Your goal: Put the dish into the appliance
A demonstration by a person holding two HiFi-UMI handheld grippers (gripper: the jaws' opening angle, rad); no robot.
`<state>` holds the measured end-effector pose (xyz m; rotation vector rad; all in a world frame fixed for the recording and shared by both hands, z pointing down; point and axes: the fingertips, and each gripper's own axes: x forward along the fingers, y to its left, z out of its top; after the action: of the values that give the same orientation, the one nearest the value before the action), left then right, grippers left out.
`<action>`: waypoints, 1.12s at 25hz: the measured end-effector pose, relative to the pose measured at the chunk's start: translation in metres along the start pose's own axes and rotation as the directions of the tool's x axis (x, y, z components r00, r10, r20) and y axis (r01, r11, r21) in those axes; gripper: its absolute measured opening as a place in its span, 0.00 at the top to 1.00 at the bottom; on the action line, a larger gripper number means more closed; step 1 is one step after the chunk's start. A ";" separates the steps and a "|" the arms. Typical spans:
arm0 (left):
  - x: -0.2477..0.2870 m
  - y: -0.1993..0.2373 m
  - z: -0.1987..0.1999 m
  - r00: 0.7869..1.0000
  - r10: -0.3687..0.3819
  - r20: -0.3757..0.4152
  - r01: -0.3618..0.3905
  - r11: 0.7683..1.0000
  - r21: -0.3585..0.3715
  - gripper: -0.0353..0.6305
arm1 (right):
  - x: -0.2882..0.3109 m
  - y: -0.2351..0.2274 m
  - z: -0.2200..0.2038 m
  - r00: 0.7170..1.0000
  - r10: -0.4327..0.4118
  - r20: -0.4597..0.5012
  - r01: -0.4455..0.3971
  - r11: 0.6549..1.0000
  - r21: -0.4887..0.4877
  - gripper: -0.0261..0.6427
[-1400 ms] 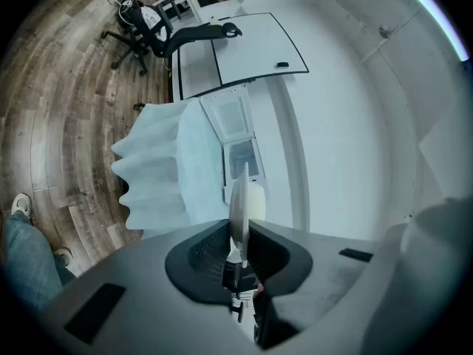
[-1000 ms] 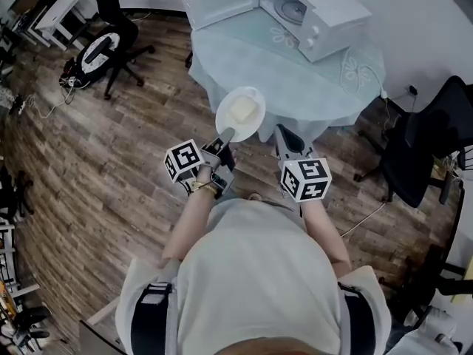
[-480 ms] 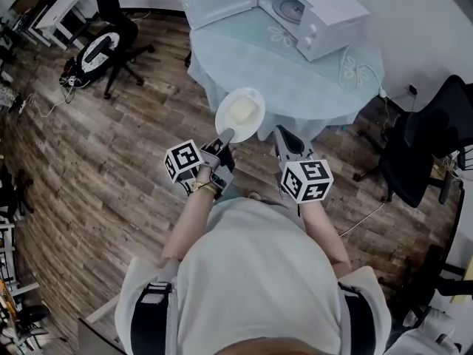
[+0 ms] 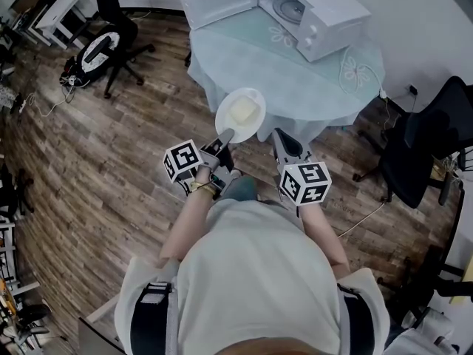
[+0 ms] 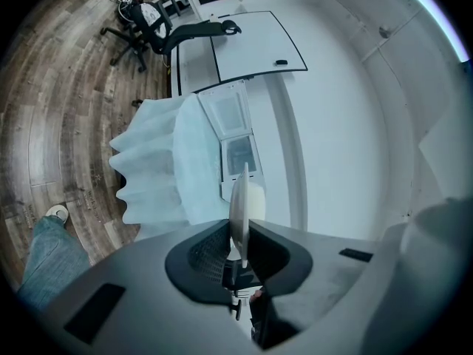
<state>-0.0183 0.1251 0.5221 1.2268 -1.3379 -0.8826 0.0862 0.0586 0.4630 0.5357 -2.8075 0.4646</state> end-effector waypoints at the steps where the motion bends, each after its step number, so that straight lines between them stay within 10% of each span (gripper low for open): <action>1: 0.001 0.000 0.002 1.000 0.000 0.003 0.000 1.000 0.002 0.88 | 0.001 0.000 0.001 1.000 0.004 0.000 -0.004 1.000 -0.003 0.95; 28: 0.132 -0.007 0.115 0.999 -0.013 -0.034 0.013 1.000 0.018 0.88 | 0.125 -0.082 0.053 0.999 -0.032 -0.013 0.032 0.999 -0.003 0.95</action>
<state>-0.1164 -0.0200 0.5263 1.2603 -1.3144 -0.8567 -0.0036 -0.0711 0.4723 0.5747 -2.7826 0.4563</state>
